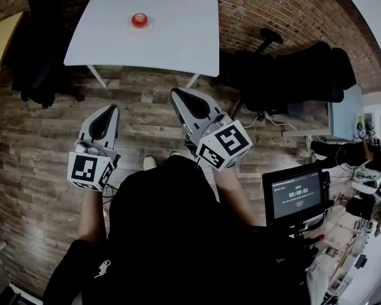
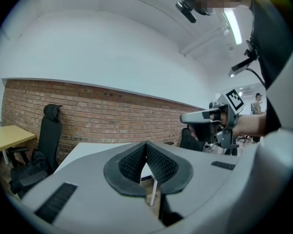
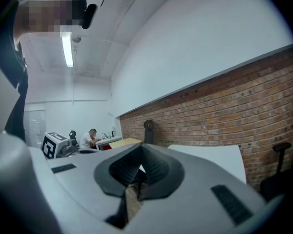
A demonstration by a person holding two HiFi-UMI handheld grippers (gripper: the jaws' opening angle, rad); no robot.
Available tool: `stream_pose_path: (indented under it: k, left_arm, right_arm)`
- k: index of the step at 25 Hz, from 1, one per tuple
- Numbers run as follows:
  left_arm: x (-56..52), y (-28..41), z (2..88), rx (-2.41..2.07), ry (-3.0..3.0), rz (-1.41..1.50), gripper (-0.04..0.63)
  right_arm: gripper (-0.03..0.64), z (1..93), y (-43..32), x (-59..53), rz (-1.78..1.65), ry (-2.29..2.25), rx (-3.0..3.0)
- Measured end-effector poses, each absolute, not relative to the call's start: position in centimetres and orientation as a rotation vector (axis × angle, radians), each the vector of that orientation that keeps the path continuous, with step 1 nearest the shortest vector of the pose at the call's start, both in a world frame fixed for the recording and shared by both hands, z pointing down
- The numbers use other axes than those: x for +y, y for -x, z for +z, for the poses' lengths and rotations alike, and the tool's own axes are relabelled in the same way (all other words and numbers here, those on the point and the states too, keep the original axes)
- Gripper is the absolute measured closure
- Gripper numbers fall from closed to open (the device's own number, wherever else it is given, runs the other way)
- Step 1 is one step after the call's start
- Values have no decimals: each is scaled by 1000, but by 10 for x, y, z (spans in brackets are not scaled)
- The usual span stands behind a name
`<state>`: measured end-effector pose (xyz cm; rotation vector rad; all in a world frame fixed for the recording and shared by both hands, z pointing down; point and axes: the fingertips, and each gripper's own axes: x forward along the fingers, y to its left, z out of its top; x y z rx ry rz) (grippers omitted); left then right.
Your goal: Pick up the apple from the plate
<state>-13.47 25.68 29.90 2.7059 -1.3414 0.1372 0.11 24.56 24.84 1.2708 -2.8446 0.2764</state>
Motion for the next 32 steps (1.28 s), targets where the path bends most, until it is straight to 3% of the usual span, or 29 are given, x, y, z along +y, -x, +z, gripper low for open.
stream_pose_path:
  k: [32]
  left_arm:
    - [258,152,289,-1369,-2687,111,591]
  right_arm:
    - [614,235,18,231,291,-1213,-2903]
